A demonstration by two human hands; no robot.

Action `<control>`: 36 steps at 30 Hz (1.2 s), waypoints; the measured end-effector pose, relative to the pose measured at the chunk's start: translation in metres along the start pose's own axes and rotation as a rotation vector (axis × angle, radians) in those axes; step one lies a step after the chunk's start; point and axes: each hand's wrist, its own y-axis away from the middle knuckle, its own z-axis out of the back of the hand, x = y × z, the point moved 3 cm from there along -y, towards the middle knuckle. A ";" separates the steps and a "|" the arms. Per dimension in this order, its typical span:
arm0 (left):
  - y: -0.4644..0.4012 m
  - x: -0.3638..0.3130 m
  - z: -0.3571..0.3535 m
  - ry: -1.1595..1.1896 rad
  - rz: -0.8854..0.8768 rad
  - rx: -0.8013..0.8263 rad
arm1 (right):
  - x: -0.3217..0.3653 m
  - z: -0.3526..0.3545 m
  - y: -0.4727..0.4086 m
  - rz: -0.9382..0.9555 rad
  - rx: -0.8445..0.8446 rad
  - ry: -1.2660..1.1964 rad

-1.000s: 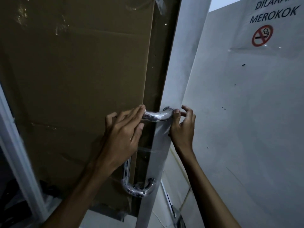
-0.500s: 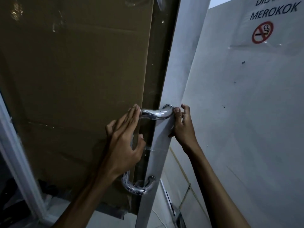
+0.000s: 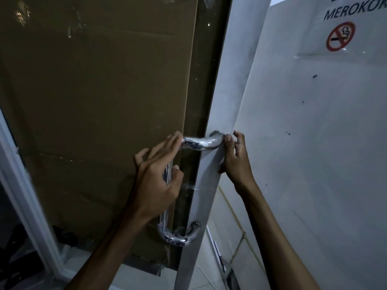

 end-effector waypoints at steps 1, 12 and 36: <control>0.002 -0.002 -0.001 -0.015 -0.026 0.002 | 0.000 0.000 0.000 0.001 0.003 -0.005; 0.005 0.014 0.001 0.014 0.099 -0.068 | 0.005 -0.001 0.004 -0.026 -0.009 0.008; -0.020 0.004 0.006 0.006 0.017 -0.086 | -0.001 -0.001 -0.002 -0.012 -0.036 0.013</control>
